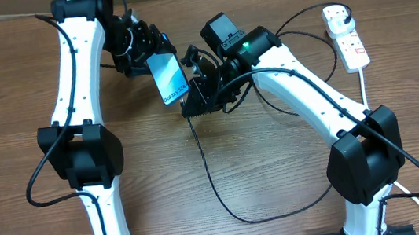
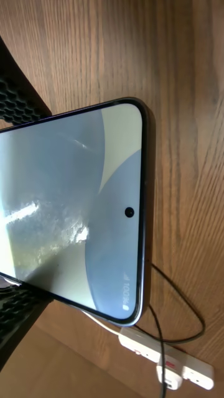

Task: Plug charger to phone and switch on socket
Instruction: 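Move the plug toward the phone's bottom port with the right gripper, then push the plug into the phone's bottom port, holding phone with left gripper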

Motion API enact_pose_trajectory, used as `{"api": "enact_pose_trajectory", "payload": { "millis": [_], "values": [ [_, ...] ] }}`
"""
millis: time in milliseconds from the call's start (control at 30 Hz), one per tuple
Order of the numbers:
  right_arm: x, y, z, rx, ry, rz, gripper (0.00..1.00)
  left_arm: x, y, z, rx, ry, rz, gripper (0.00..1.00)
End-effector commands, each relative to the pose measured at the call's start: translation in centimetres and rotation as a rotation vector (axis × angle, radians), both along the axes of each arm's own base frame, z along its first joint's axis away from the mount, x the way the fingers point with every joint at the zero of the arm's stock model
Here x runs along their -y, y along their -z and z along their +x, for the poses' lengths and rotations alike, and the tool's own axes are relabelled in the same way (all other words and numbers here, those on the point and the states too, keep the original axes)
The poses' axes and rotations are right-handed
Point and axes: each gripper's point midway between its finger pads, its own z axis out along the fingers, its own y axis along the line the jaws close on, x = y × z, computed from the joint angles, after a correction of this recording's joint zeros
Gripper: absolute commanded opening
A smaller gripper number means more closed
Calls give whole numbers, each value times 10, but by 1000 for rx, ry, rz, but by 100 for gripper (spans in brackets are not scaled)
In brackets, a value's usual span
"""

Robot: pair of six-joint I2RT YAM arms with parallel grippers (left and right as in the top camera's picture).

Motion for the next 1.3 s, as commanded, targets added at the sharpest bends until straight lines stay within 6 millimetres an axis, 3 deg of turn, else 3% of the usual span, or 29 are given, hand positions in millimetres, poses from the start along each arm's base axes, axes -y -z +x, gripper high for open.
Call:
{"api": "enact_pose_trajectory", "payload": {
  "millis": [0,300,1267],
  "values": [
    [-4,2,-2,-10,-8,8,4,10,-7,-2,19,37,-44,4],
    [-4,14,-6,-49,-16,-16,4,12,-9,-2,32,59,-64,4],
    [-6,7,0,-30,-16,18,4,5,-1,-9,18,81,24,4]
  ]
}}
